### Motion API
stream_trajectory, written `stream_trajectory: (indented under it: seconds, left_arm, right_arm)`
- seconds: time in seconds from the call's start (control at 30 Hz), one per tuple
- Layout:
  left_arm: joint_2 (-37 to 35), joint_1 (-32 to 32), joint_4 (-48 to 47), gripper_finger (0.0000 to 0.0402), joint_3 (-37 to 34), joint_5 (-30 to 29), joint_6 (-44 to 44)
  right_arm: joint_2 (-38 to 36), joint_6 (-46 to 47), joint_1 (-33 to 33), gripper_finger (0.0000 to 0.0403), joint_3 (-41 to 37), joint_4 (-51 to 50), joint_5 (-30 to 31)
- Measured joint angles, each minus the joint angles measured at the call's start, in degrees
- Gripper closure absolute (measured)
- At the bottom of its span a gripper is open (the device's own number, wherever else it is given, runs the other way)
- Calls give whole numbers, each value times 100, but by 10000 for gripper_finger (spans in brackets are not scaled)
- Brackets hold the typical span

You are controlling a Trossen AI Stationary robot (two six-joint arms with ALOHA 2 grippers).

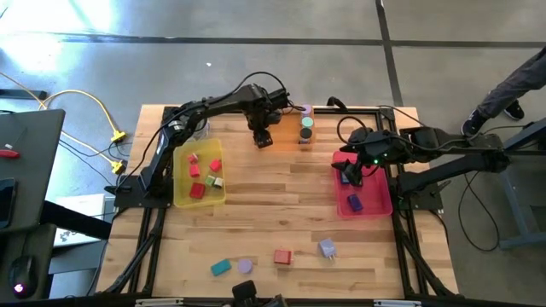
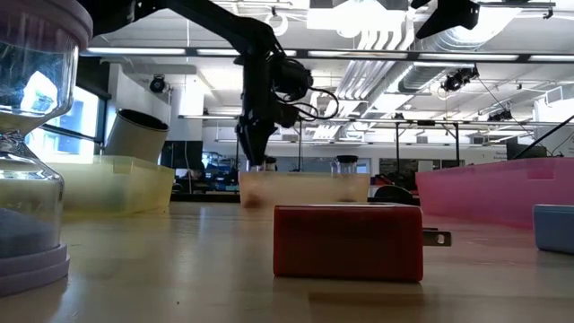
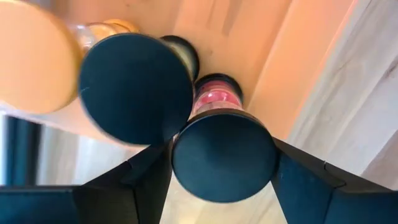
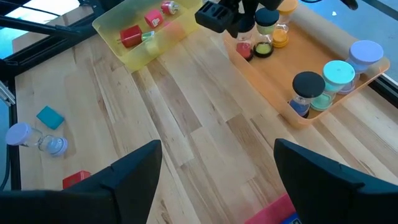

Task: Pick & Place Office items
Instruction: Put the black hourglass in the orange bin, then put the blue charger in the yellow bin

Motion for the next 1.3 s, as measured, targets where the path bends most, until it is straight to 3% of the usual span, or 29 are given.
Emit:
stream_trajectory:
  seconds: [0.3, 0.63, 0.9, 1.13, 1.3]
  left_arm:
    - [-120, -218, -180, 160, 36, -836, 75]
    - [-175, -608, -183, 159, 79, -1178, 243]
    - [-760, -946, -199, 159, 79, -1710, 304]
    - [-1704, -1275, -626, 159, 85, -1787, -354]
    - [-2310, -1506, -1177, 159, 87, -1256, -1499]
  right_arm:
    - [1, 0, -2, 103, 0, 4, 0]
    - [2, -1, -2, 103, 0, 7, 5]
    - [2, -4, 0, 103, 0, 7, 15]
    - [2, -3, 0, 103, 0, 7, 15]
    - [79, 46, -1, 103, 0, -5, -36]
